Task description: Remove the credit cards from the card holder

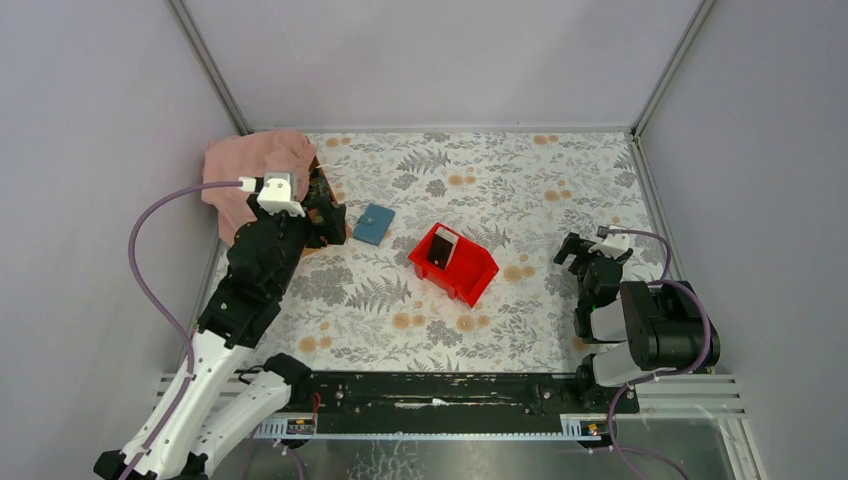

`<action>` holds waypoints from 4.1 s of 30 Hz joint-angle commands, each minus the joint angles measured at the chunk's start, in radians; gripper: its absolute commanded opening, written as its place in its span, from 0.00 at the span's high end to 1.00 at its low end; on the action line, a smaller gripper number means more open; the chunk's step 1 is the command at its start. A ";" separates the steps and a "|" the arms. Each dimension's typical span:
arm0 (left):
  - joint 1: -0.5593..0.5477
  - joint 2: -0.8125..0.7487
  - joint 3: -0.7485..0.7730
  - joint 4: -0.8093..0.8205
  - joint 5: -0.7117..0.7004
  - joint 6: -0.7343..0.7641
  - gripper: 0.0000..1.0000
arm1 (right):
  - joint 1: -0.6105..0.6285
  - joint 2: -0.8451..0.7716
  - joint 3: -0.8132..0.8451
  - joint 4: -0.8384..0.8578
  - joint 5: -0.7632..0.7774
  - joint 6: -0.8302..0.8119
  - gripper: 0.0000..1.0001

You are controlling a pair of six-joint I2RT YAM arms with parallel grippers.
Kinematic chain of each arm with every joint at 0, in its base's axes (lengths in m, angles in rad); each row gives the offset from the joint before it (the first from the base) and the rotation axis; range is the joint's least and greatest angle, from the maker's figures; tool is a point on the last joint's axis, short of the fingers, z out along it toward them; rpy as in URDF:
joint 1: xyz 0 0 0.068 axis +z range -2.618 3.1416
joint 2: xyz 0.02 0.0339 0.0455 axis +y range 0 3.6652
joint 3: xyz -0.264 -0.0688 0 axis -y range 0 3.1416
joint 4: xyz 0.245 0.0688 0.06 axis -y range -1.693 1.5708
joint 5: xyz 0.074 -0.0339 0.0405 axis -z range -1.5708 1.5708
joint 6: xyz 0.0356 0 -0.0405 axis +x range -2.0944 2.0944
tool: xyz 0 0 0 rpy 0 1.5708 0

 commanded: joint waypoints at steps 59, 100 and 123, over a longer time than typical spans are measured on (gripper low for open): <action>0.045 1.046 0.582 -0.068 -0.151 -0.168 0.02 | 0.471 -0.112 0.711 -1.054 0.081 0.053 0.18; 0.008 1.477 0.566 -0.172 -0.217 0.027 0.68 | 0.470 -0.065 0.710 -1.066 0.133 0.073 0.05; -0.079 1.062 0.582 -0.283 -0.276 -0.070 1.00 | 0.469 -0.028 0.733 -1.084 0.063 0.072 0.26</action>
